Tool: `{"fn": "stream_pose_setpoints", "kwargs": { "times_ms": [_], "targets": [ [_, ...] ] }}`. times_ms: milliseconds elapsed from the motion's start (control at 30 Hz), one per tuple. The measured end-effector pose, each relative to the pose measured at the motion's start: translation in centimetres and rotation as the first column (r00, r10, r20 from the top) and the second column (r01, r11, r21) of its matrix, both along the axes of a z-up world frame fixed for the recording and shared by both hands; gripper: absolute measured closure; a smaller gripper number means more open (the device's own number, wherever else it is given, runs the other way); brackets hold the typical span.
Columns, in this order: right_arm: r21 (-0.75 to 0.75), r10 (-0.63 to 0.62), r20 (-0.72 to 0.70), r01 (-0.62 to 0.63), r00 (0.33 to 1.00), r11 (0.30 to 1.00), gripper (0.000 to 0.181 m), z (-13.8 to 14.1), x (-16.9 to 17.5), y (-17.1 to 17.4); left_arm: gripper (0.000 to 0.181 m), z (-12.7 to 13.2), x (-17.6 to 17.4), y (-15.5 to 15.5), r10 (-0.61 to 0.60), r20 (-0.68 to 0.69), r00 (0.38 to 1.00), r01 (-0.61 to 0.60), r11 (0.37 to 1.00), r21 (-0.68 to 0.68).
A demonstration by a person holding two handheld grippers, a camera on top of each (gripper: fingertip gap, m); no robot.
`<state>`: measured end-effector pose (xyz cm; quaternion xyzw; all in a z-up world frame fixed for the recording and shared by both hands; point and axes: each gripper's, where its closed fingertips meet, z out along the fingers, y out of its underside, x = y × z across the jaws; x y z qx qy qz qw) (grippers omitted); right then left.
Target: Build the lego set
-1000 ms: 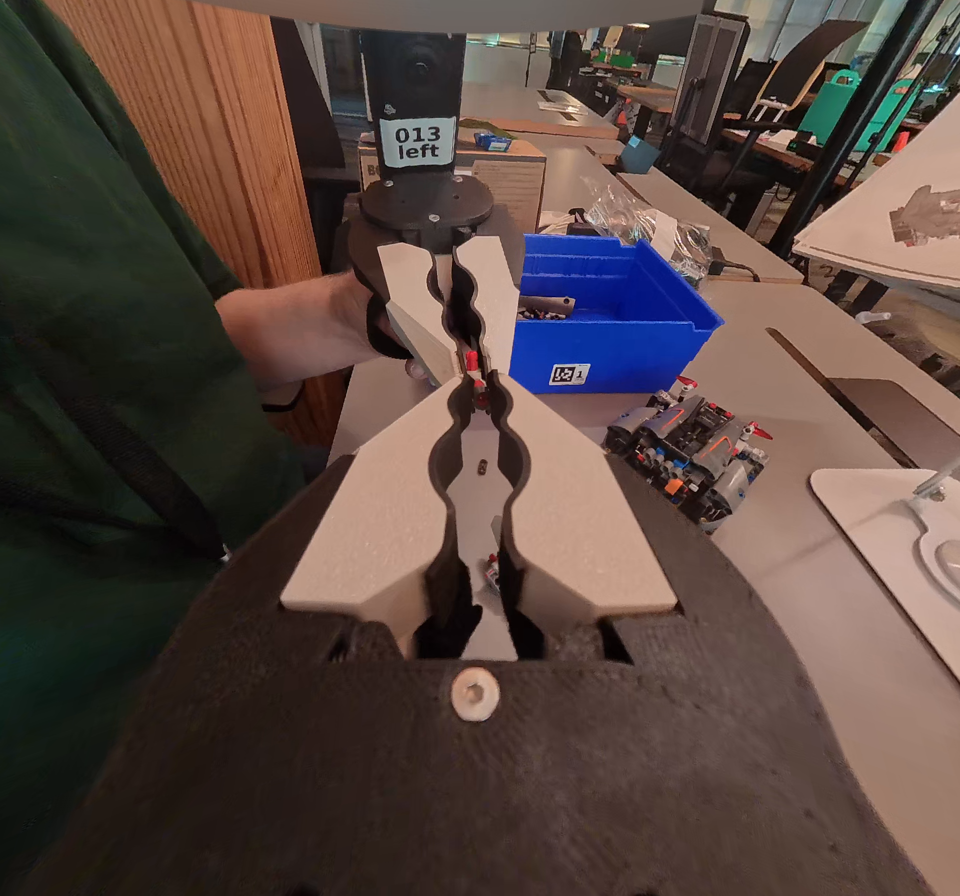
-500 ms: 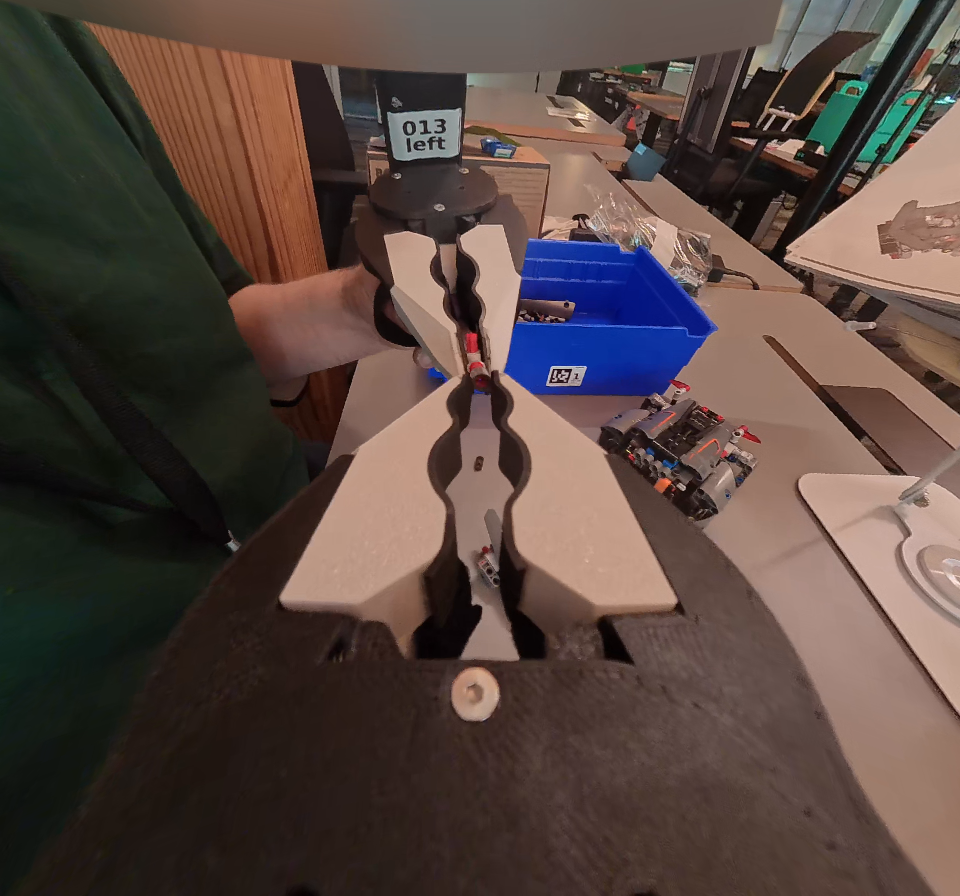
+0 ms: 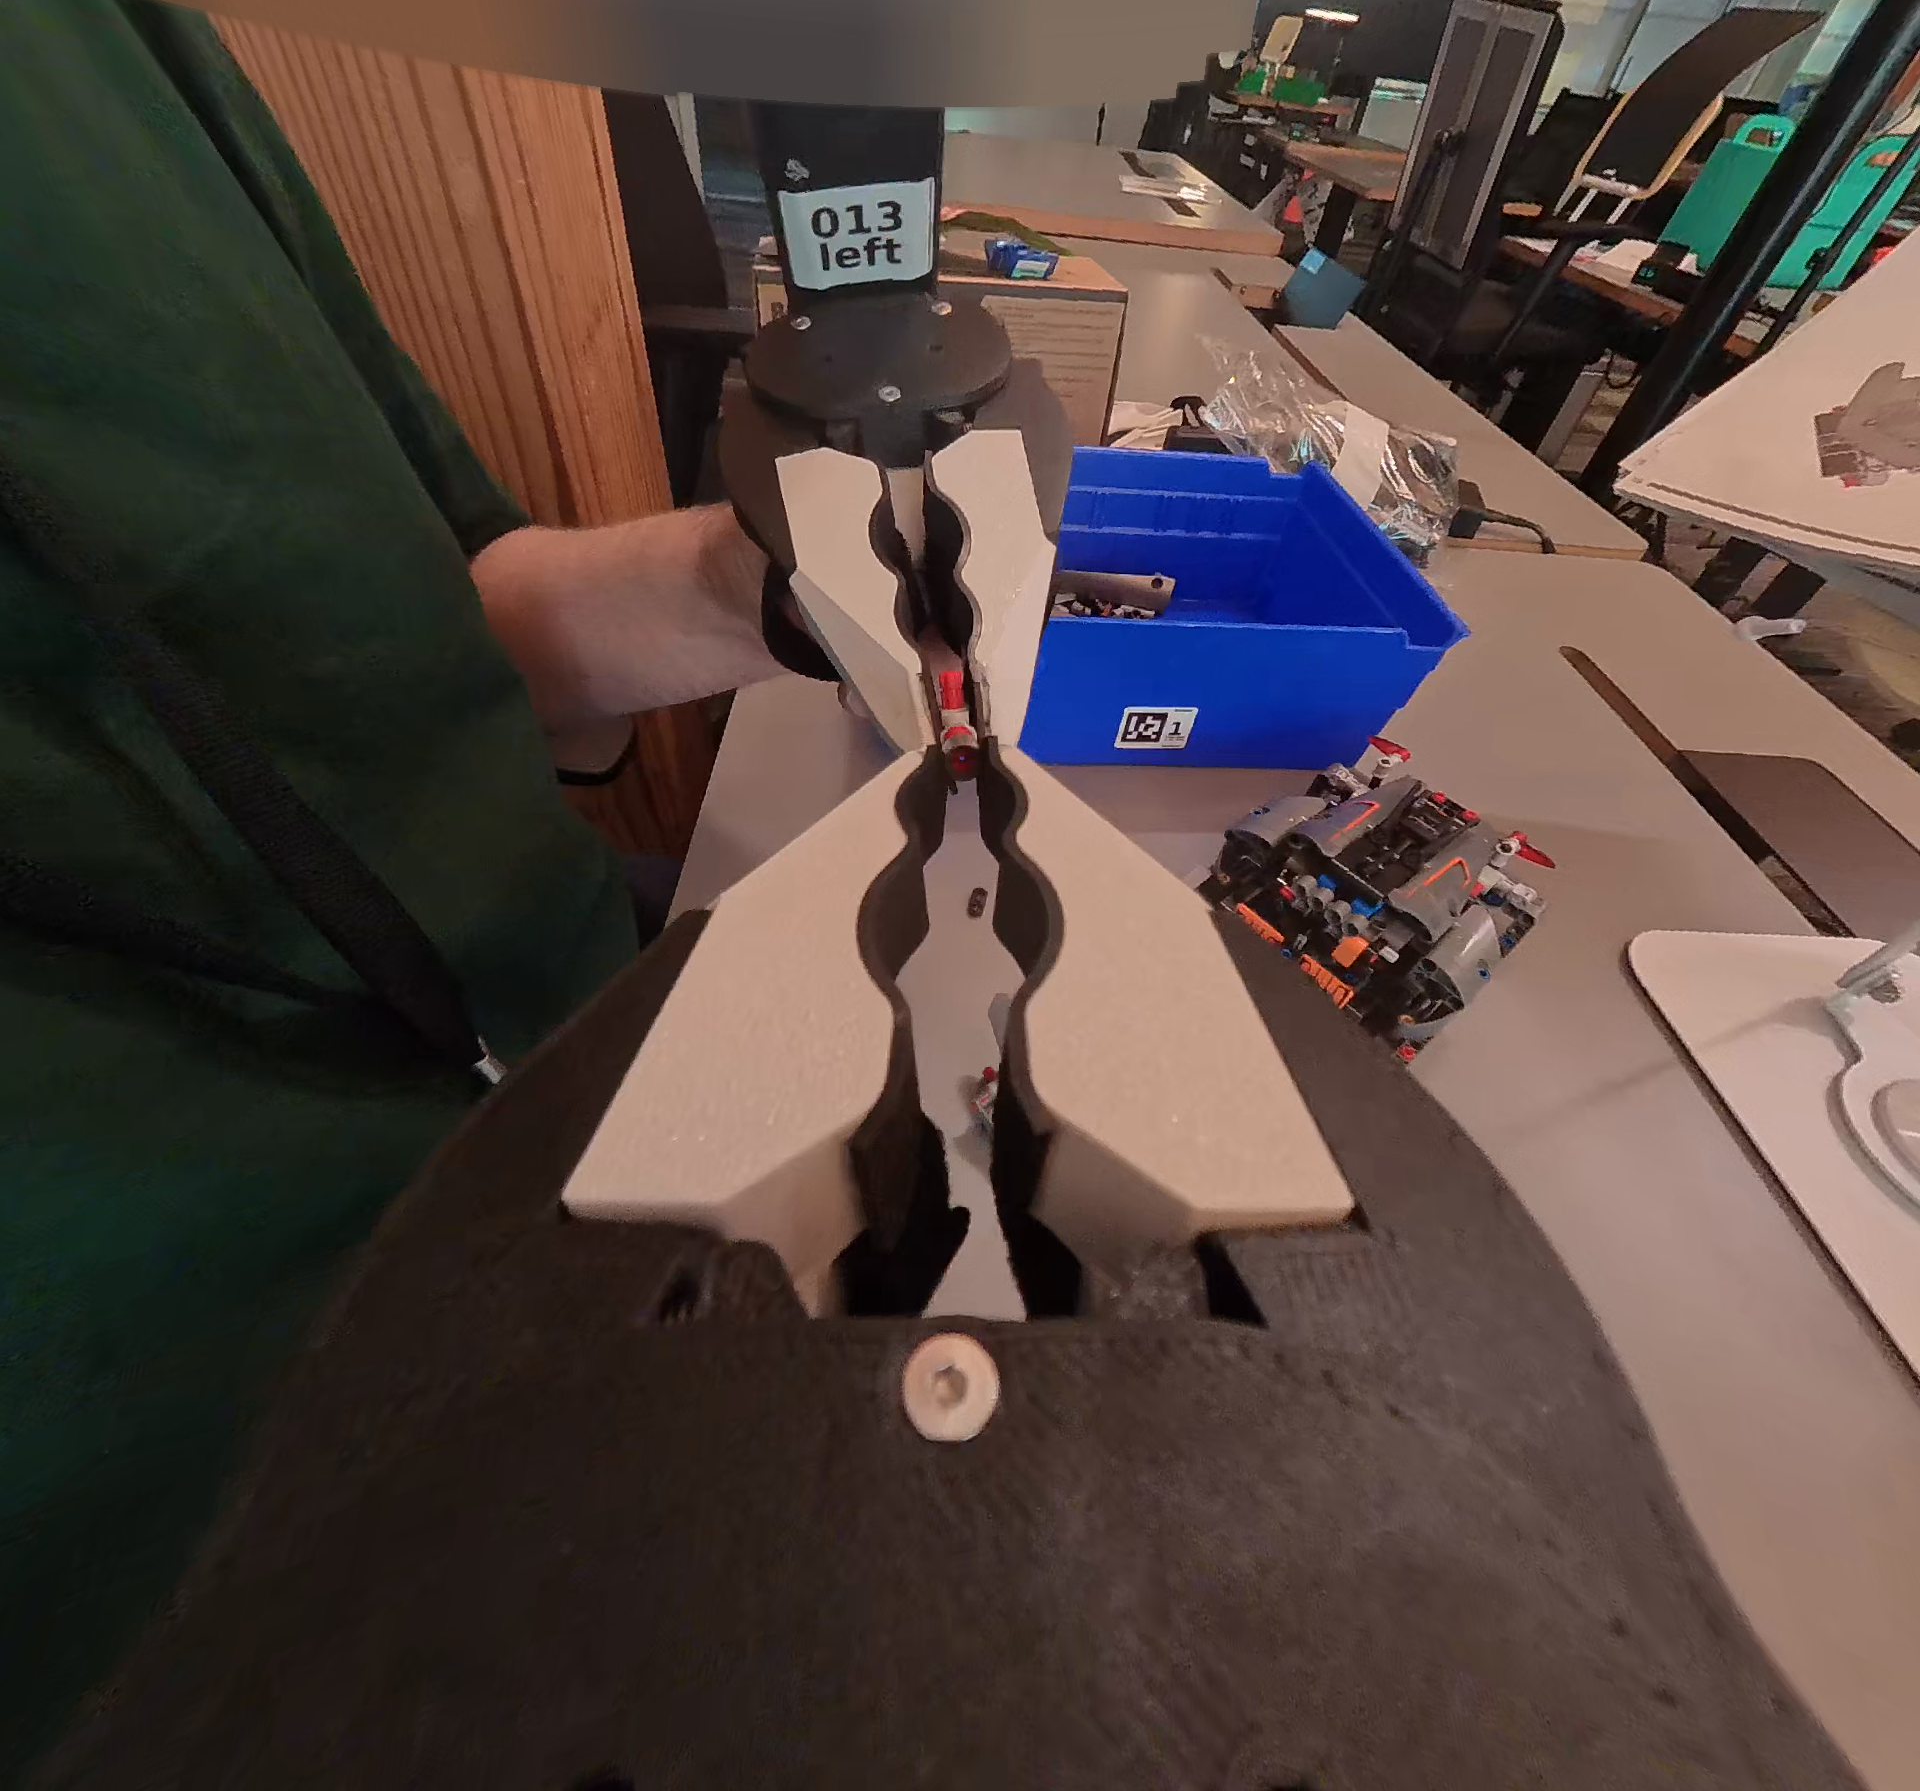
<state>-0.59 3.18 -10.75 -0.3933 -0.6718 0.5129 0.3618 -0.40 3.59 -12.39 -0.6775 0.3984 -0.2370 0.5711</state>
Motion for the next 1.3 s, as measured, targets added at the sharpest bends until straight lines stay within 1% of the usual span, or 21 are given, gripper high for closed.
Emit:
{"fn": "stream_pose_setpoints", "kwargs": {
  "times_ms": [33,100,300,400,600,667,767,800,833,900,1033,1133,1233,1300],
  "targets": [
    [0.005,-0.005,0.004,0.004,1.0,1.0,0.176,-0.1,0.0,0.0,0.178,-0.1,-0.1,0.1,0.013,-0.015,1.0,-0.013,1.0,0.004],
    [0.0,-0.003,0.007,0.003,1.0,1.0,0.176,-0.2,0.0,0.0,0.178,-0.1,0.1,0.0,0.001,-0.01,1.0,-0.001,1.0,0.0],
    [0.01,0.0,0.024,0.0,1.0,1.0,0.176,-0.7,0.2,-0.3,0.178,-0.5,0.4,-0.2,0.003,-0.055,0.998,-0.003,1.0,0.003],
    [0.025,-0.016,0.054,0.014,0.998,1.0,0.176,-1.5,0.2,-0.1,0.178,-1.3,0.4,0.0,0.019,-0.095,0.995,-0.02,1.0,-0.011],
    [0.011,-0.006,0.062,0.006,0.998,1.0,0.176,-1.7,0.0,-0.4,0.178,-1.5,0.4,-0.1,0.02,-0.102,0.995,-0.022,1.0,-0.02],
    [0.031,-0.008,0.078,0.006,0.997,1.0,0.176,-1.9,-0.1,-0.4,0.178,-1.9,0.4,0.0,0.024,-0.112,0.993,-0.028,0.999,-0.037],
    [0.049,-0.012,0.081,0.008,0.997,0.999,0.176,-2.0,-0.2,-0.3,0.177,-1.9,0.3,0.0,0.034,-0.137,0.99,-0.038,0.999,-0.027],
    [0.061,-0.015,0.089,0.009,0.996,0.998,0.176,-2.1,-0.2,-0.2,0.177,-2.2,0.3,0.1,0.032,-0.146,0.989,-0.039,0.998,-0.045],
    [0.059,-0.025,0.089,0.02,0.996,0.998,0.176,-2.1,-0.2,-0.1,0.177,-2.0,0.1,0.4,0.046,-0.136,0.99,-0.051,0.998,-0.033],
    [0.003,-0.027,0.065,0.027,0.998,1.0,0.176,-1.6,-0.2,0.0,0.177,-1.5,0.2,0.5,0.056,-0.091,0.994,-0.056,0.998,0.001],
    [-0.012,-0.045,0.056,0.046,0.997,0.999,0.176,-1.4,0.1,0.4,0.177,-1.7,-0.1,0.4,0.071,-0.074,0.995,-0.071,0.997,0.009],
    [-0.014,-0.043,0.059,0.044,0.997,0.999,0.176,-1.4,0.2,0.2,0.177,-1.9,0.1,0.3,0.063,-0.081,0.995,-0.064,0.998,-0.003],
    [-0.011,-0.037,0.058,0.038,0.998,0.999,0.176,-1.3,0.5,0.1,0.177,-1.6,0.2,0.1,0.055,-0.075,0.996,-0.055,0.998,-0.006],
    [0.009,-0.037,0.062,0.037,0.997,0.999,0.176,-1.2,0.6,-0.1,0.177,-1.7,0.4,0.0,0.049,-0.105,0.993,-0.05,0.999,-0.011]
  ]
}}
